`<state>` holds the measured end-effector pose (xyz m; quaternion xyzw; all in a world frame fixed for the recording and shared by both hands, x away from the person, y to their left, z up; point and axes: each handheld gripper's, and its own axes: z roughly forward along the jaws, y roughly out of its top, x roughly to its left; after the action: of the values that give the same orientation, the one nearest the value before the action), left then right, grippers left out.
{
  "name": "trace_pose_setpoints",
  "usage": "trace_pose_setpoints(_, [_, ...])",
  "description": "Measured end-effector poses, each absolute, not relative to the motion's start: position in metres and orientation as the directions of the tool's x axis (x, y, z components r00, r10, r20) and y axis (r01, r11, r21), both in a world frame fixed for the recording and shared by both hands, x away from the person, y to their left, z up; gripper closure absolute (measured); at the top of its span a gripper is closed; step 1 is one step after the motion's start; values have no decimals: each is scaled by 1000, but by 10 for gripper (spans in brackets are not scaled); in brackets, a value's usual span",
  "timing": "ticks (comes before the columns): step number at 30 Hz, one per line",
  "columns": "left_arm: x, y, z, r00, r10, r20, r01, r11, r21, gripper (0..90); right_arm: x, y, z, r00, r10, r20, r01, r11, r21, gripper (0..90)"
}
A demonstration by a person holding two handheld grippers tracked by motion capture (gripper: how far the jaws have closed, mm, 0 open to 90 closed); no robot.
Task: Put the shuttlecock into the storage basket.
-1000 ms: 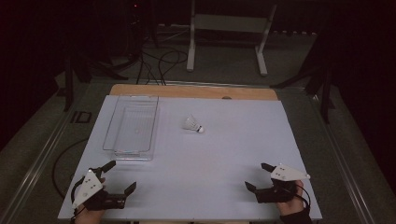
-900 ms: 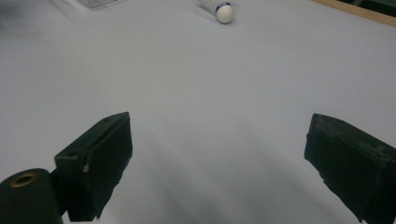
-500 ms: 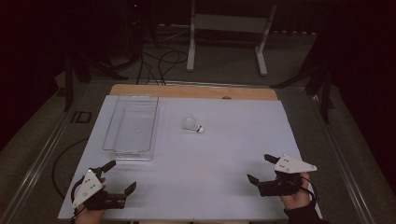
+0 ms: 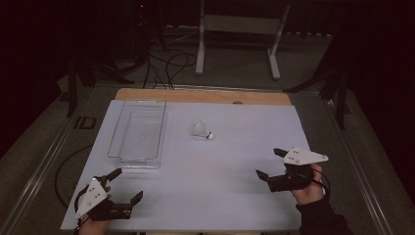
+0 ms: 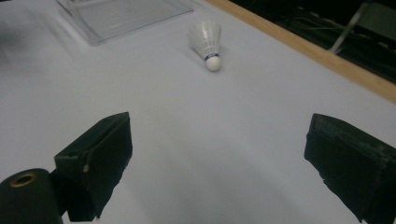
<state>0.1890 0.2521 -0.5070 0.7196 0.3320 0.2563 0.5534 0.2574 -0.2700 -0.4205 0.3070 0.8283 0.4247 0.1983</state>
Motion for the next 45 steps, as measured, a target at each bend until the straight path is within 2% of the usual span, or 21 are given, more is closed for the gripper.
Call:
trace_pose_setpoints(35, [189,250,-507,656,755,5,193,-174,966,2,323,-211,-404,-784,611,-110,312,541,781,79])
trace_pose_setpoints(45, [189,250,-507,659,752,3,195,-174,965,2,341,-186,-412,-791,605,-85,358,572,738,79])
